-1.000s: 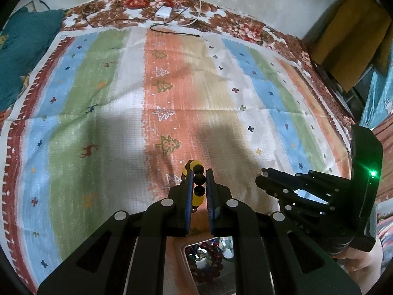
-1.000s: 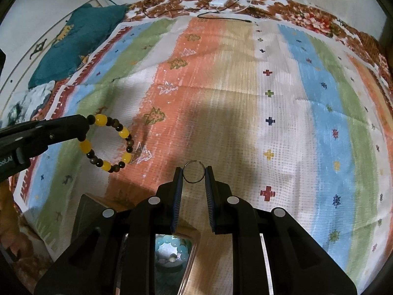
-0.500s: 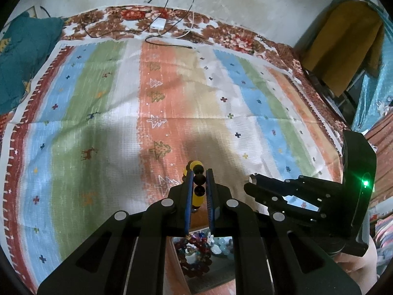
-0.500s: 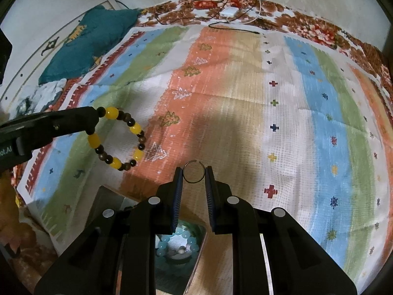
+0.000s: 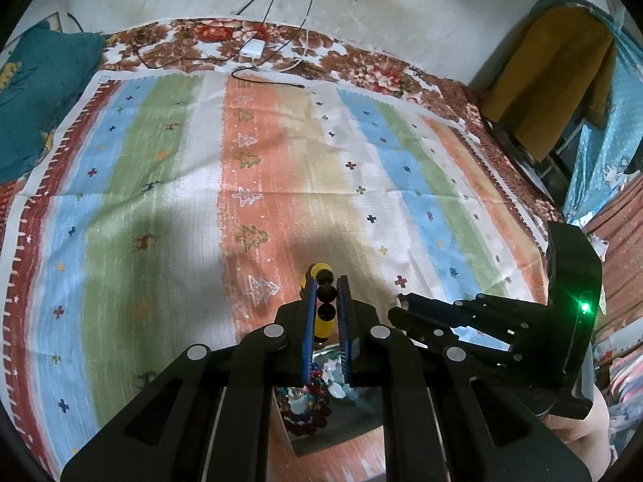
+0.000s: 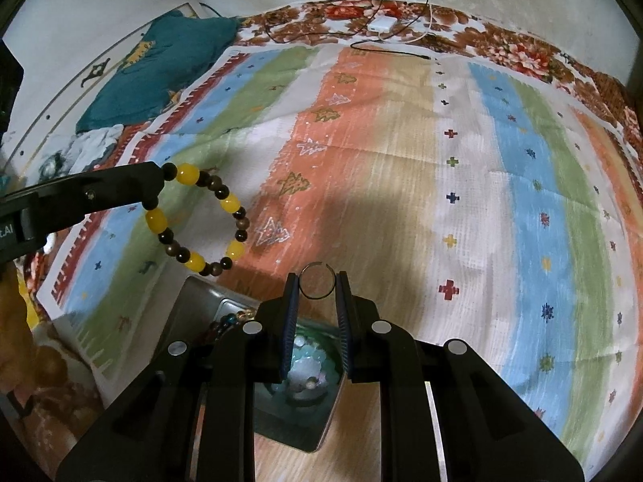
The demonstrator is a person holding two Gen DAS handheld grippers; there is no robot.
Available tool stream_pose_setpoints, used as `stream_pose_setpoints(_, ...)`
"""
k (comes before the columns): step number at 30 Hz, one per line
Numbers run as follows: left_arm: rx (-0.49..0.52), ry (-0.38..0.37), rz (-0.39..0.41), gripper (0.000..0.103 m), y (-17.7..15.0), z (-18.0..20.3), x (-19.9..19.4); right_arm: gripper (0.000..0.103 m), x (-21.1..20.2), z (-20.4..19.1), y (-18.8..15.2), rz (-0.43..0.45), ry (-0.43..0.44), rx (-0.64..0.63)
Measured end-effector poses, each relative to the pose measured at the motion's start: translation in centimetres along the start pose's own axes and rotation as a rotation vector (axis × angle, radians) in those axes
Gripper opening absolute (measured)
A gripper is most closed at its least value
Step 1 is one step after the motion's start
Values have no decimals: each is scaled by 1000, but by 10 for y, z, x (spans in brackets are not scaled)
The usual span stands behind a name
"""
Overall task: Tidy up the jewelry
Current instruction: 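Carry the bracelet and ring over the silver tin, then lower the bracelet and ring into the tin and open both grippers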
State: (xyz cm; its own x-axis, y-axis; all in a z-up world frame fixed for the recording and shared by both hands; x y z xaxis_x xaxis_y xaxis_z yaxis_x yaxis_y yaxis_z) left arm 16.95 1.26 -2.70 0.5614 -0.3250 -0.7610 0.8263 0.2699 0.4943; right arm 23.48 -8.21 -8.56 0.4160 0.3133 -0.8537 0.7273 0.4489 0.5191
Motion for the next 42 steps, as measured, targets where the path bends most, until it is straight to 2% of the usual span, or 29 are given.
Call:
stream_pose_setpoints(19,7,-14,-8,9,-34,5,-10,19,-12,-18,-22,4,27,-31)
stream_pose_setpoints(29,-9,-14,-51,10,-51,3,-4,20,-14,-24,-31,1,50,-34)
stream_pose_setpoints(31,-17,-6,-69,10,-55,1,-1,24,-14,-24,-33,-4,54,-31)
stream_pose_setpoints(32,-17,3,-74,14,-56,-1,0,34,-15,-24,-34,-4,57,-31)
stream_pose_setpoints(34,-27,18,-69,24,-57,-5,-1,45,-17,-26,-37,2,55,-32)
stream_pose_setpoints(39,-42,22,-64,24,-61,-11,-4,52,-21,-26,-43,3,52,-28)
stream_pose_setpoints(42,-41,26,-66,29,-65,-12,-5,59,-23,-24,-47,5,49,-18)
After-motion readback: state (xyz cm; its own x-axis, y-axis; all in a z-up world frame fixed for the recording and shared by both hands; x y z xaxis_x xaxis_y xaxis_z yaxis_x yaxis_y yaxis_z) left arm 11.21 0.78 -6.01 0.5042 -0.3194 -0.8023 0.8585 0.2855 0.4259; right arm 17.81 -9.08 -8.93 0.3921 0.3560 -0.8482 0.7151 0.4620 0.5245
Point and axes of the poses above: each gripper's, at about its wrist camera, not at the fingertips, and x roughly the way its jaws point, z to its right, y to its top, the point moved 4 cm from there along x, roughly the way its jaws point, and after that the axes turned 10 degrees about -x, right-handed, at the moved point
